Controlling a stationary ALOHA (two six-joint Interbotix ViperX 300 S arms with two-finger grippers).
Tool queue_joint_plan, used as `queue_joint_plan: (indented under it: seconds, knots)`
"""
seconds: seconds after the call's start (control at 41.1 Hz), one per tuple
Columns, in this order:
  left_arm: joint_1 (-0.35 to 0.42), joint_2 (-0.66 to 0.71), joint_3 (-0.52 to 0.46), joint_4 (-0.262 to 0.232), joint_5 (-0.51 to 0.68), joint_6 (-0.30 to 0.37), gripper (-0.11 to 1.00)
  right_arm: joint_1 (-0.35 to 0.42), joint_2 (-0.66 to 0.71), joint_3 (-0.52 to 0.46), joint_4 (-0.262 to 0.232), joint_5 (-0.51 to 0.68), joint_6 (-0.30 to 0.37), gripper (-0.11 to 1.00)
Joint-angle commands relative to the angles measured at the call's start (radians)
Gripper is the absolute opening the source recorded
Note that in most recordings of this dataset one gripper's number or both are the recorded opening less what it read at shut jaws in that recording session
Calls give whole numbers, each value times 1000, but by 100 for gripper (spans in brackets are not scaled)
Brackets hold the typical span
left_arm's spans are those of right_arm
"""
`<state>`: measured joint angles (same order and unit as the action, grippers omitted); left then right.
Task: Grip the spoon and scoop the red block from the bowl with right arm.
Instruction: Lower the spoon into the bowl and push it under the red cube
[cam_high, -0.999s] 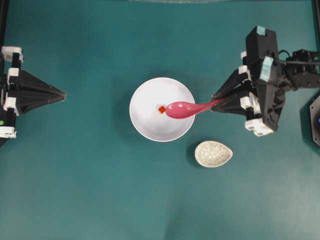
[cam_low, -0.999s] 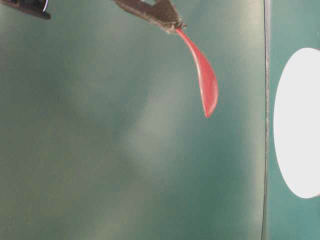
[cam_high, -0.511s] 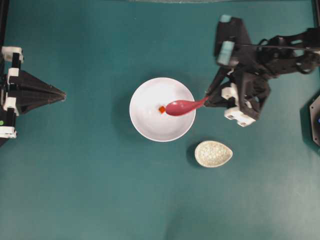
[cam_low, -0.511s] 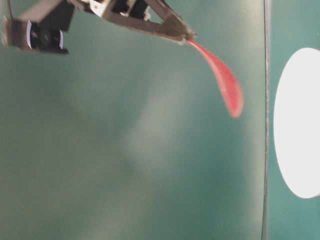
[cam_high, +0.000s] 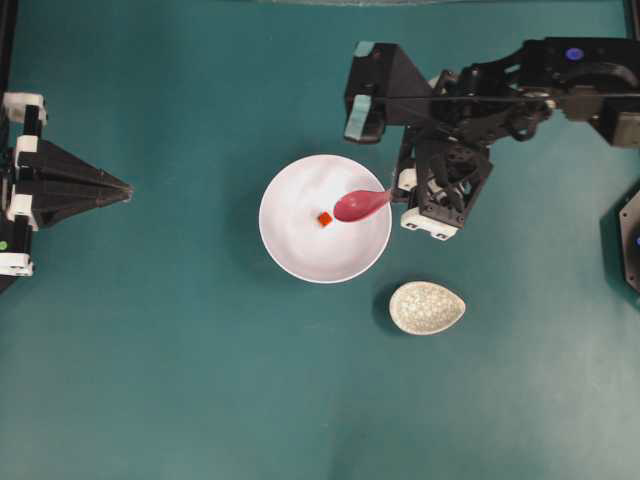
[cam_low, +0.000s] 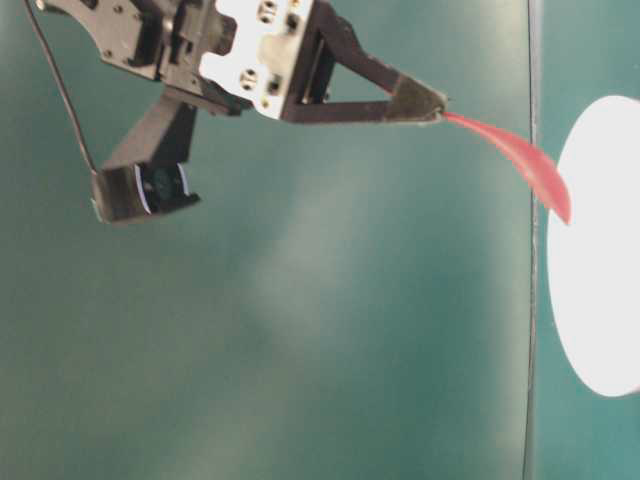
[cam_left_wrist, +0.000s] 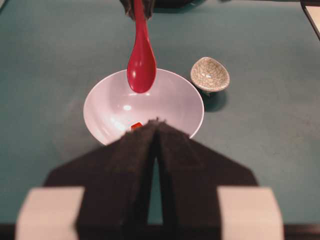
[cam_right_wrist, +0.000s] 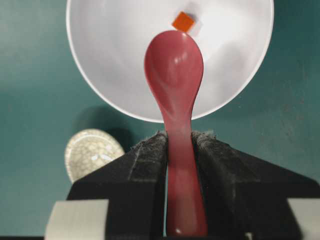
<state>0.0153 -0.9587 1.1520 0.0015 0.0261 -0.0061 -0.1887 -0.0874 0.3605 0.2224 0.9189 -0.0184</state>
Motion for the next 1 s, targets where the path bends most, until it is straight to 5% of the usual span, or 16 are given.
queue_joint_plan:
  seconds: [0.0, 0.974]
  knots:
    - [2, 6, -26, 0, -9, 0, 0, 2, 11, -29, -14, 11, -3, 24]
    - [0, 6, -28, 0, -11, 8, 0, 26, 141, -34, -26, -95, -54, 24]
